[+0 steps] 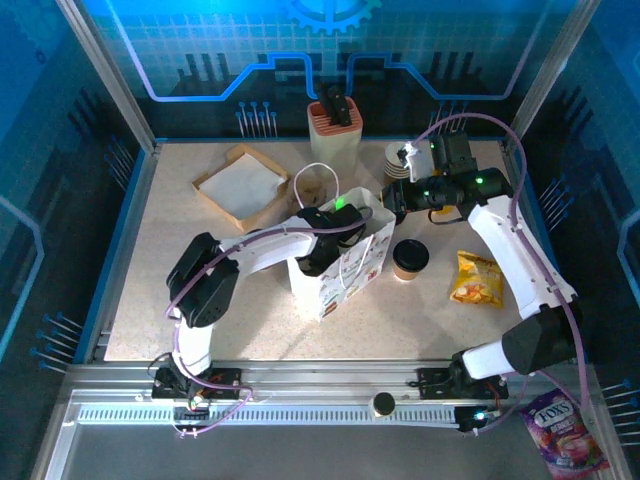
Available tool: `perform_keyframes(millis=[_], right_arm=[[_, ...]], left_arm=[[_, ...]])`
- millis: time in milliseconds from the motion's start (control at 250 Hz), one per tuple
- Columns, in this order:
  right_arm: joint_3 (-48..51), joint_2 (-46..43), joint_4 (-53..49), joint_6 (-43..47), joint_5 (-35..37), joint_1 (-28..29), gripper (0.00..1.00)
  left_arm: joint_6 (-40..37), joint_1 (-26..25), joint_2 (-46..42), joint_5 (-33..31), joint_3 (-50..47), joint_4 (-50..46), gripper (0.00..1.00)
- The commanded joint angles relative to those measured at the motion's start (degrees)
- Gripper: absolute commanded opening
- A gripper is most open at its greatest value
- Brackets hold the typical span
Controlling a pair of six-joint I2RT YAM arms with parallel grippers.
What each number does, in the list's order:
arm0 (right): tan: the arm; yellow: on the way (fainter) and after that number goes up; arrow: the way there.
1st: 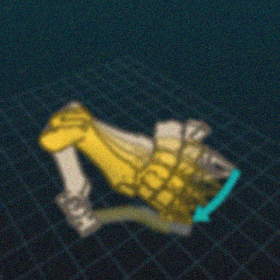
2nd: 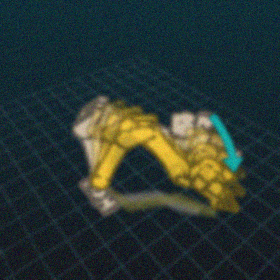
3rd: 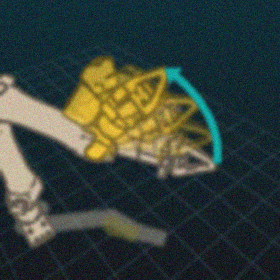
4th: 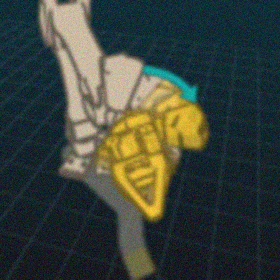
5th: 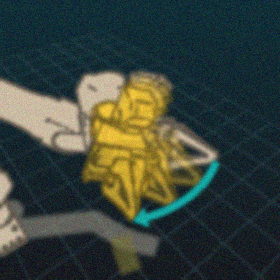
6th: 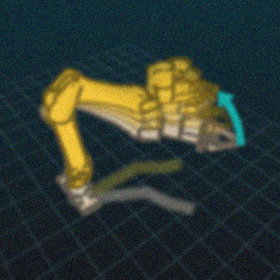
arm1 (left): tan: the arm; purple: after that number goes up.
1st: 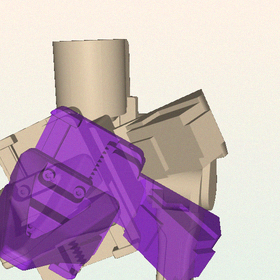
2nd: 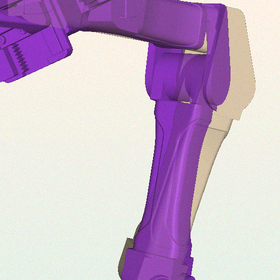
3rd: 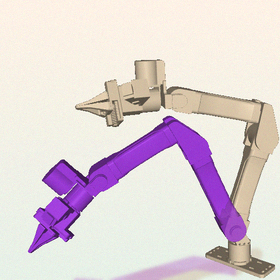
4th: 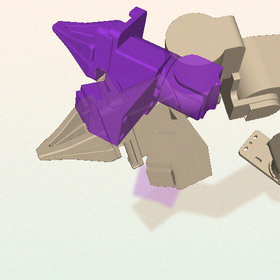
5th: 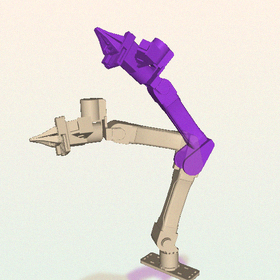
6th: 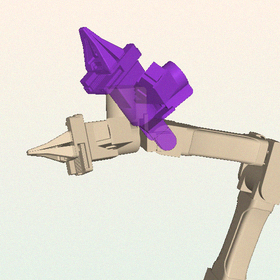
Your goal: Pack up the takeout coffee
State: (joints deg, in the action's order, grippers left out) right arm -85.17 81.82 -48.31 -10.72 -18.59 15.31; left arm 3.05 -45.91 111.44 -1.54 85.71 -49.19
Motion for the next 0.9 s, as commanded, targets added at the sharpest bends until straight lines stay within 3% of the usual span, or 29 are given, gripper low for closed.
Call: perform_keyframes(millis=[0,416,895], right_arm=[[0.7,-1.4,0.6,-0.4,0.0,-0.7,0.32],[0.6,-1.3,0.8,-0.7,-0.1,-0.8,0.36],[0.1,-1.5,0.4,-0.4,0.4,-0.8,0.39]], left_arm=[[1.1,0.5,1.2,1.8,-1.4,1.9,0.47],[2.5,0.9,-5.0,-0.3,0.3,2.3,0.65],[3.1,2.0,-10.5,2.0,3.9,2.3,0.7]])
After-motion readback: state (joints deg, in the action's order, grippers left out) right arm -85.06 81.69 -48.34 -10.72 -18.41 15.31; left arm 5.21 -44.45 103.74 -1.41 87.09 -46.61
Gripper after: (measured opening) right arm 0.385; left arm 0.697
